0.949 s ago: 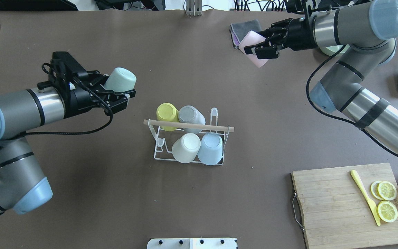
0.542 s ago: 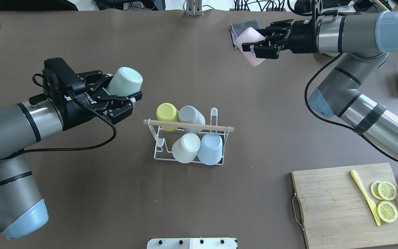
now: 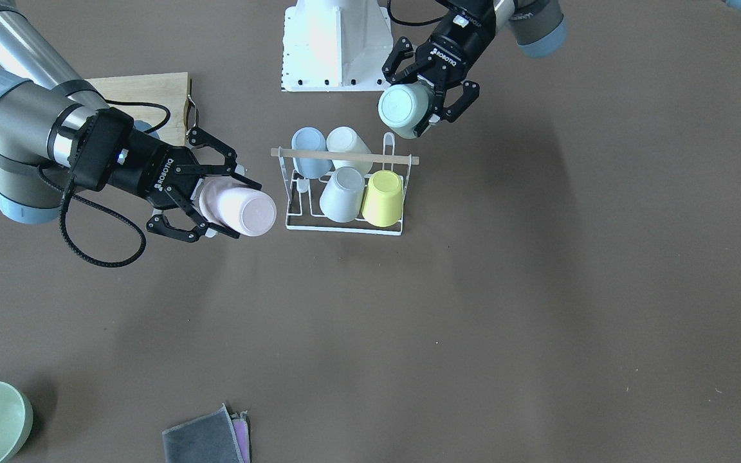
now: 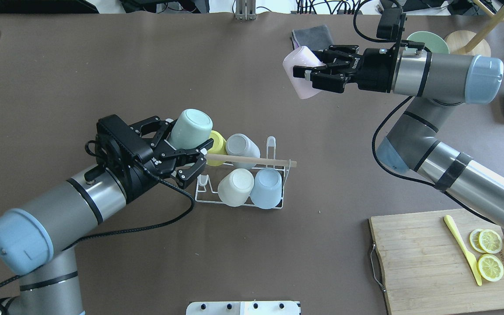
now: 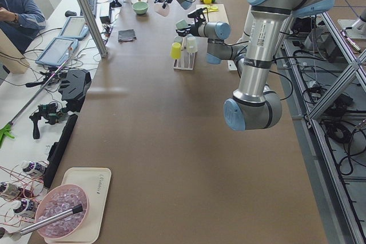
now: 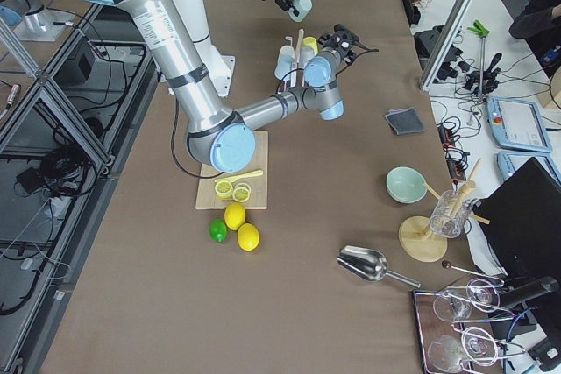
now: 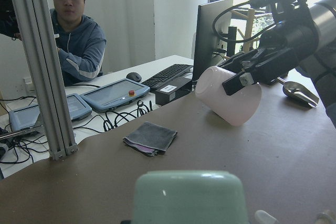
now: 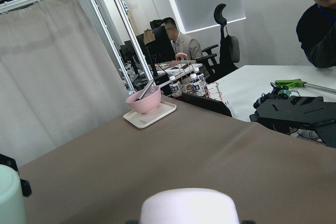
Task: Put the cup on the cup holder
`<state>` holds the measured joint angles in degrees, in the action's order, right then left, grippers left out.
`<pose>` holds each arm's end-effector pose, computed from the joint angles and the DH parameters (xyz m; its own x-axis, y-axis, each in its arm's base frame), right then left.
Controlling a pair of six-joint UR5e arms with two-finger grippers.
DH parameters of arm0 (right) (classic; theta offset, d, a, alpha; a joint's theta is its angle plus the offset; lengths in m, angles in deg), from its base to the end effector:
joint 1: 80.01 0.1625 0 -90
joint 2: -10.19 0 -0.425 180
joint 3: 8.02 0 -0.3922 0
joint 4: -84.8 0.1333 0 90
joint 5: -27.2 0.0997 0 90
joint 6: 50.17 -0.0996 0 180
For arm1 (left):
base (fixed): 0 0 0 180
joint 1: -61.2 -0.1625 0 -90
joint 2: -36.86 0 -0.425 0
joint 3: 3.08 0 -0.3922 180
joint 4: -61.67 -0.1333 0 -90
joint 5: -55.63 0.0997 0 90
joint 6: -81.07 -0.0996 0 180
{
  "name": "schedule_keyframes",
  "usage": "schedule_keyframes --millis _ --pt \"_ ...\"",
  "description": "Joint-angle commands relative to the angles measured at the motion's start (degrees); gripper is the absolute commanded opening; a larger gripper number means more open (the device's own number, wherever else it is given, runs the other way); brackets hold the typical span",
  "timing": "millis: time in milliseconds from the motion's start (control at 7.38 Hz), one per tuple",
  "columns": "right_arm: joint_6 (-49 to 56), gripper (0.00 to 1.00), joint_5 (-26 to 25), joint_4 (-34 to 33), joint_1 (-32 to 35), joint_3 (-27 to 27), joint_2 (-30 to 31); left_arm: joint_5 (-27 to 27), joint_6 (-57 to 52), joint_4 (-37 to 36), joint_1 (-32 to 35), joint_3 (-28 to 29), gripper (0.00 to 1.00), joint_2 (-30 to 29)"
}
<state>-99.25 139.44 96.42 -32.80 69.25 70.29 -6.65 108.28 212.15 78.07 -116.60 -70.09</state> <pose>-0.3506 -0.5195 0.2834 0.0501 -0.8383 0.5428 -0.5573 0.4276 0.7118 0.4167 -0.3141 0.1998 0.5340 0.6607 -0.5275 0.4790 0.2777 0.8327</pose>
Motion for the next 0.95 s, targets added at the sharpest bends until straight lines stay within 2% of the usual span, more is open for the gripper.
schedule_keyframes --millis 0,271,542,814 --pt "-0.49 0.0 -2.97 7.25 -2.55 -1.94 -0.06 12.38 0.03 0.34 -7.87 2.15 0.34 -0.19" --pt "2.58 0.0 -9.11 13.4 -6.5 -5.27 -1.46 20.5 0.03 -0.01 -10.09 3.39 0.34 -0.54" --pt "5.21 0.0 -10.2 15.36 -7.31 -8.09 -3.22 25.17 0.21 -0.09 -11.77 4.26 0.34 -0.71" --pt "6.9 0.0 -10.64 15.63 -9.24 -8.45 -3.23 26.41 0.38 -0.1 -11.86 4.62 0.34 -1.42"
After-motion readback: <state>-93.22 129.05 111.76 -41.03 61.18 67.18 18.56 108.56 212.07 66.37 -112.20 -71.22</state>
